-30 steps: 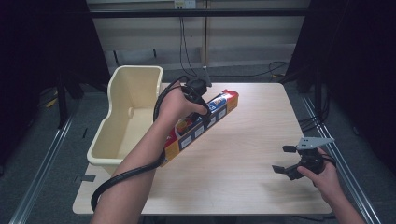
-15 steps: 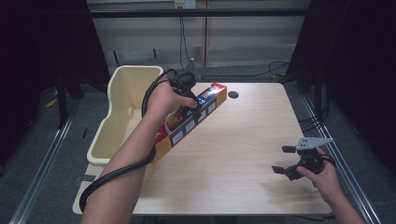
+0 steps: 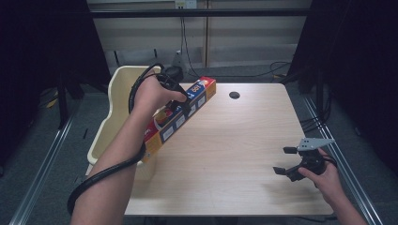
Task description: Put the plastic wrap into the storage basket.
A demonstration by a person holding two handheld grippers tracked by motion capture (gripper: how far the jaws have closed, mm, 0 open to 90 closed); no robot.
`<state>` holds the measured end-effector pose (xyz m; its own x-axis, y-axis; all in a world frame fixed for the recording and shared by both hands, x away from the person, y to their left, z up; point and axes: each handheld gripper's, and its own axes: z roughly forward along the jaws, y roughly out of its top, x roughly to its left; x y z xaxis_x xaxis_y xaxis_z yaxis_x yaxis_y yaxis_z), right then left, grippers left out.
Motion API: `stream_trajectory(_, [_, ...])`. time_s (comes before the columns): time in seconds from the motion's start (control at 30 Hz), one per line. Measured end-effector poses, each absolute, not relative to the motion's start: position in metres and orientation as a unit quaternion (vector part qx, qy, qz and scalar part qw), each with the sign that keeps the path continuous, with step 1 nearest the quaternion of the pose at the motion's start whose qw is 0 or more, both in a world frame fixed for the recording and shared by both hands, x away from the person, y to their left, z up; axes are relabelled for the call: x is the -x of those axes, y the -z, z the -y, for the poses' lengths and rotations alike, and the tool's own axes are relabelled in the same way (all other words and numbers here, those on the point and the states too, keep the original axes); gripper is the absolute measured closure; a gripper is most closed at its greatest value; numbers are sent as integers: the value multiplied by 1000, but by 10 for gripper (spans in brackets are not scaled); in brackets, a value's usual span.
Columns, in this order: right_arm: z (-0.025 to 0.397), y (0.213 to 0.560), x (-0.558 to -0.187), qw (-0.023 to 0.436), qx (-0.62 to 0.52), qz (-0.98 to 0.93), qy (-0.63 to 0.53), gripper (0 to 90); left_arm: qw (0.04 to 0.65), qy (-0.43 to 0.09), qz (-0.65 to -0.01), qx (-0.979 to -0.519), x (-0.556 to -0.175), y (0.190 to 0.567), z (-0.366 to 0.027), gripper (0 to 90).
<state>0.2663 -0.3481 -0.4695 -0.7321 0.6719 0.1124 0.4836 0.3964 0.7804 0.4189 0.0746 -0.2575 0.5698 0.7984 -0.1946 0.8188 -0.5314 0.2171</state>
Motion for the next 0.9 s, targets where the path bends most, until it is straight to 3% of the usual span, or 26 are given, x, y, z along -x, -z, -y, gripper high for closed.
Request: stream_trajectory(0.9, [349, 468, -266, 115, -348, -828, -424, 23, 149, 17, -523, -839, -417, 236, -122, 408])
